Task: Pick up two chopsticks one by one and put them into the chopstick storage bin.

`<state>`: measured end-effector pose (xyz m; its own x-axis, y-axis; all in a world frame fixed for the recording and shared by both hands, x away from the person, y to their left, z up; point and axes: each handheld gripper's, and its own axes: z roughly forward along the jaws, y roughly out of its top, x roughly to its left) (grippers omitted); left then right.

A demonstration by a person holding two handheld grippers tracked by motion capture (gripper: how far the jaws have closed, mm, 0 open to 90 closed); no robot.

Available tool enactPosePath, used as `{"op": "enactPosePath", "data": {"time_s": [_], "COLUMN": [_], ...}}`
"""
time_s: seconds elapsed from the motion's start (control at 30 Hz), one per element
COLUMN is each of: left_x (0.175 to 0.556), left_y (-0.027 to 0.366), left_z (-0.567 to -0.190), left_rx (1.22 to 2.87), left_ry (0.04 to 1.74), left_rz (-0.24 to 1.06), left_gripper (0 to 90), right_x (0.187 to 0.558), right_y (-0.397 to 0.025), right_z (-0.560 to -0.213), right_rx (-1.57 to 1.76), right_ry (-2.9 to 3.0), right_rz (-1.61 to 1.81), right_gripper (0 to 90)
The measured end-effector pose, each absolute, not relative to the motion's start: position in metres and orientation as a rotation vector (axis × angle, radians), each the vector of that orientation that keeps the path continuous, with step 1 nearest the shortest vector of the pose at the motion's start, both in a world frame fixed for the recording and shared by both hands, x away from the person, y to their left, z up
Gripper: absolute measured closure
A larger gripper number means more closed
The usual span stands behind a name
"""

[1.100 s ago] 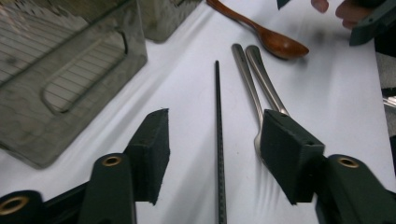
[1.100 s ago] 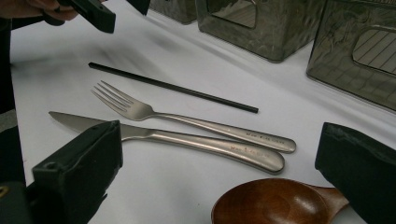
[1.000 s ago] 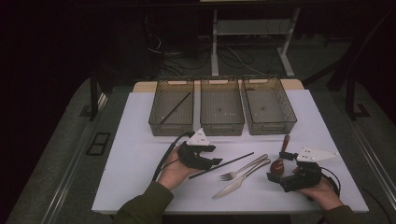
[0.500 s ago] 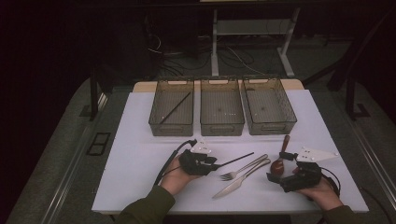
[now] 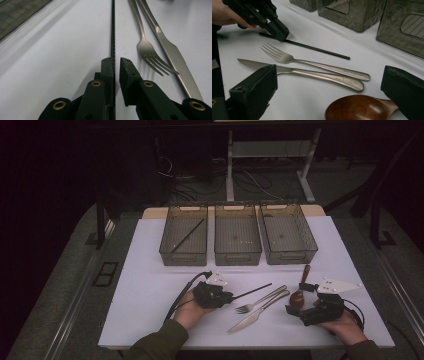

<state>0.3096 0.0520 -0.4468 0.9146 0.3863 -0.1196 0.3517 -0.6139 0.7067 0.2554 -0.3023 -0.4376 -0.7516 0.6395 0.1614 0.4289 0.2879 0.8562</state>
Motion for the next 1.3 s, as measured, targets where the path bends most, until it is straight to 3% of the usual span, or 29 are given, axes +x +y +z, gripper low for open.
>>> {"op": "enactPosePath", "data": {"time_s": [1.3], "left_x": [0.312], "left_y": [0.061], "left_z": [-0.439], "left_rx": [2.251], "left_ry": [0.514], "left_rz": [0.049], "left_gripper": [85.4], "right_x": [0.255], "right_y": [-0.303], "right_z": [-0.437], "right_rx": [0.990], "right_ry": [2.341], "right_rz": [1.453], "right_gripper": [0.3]}}
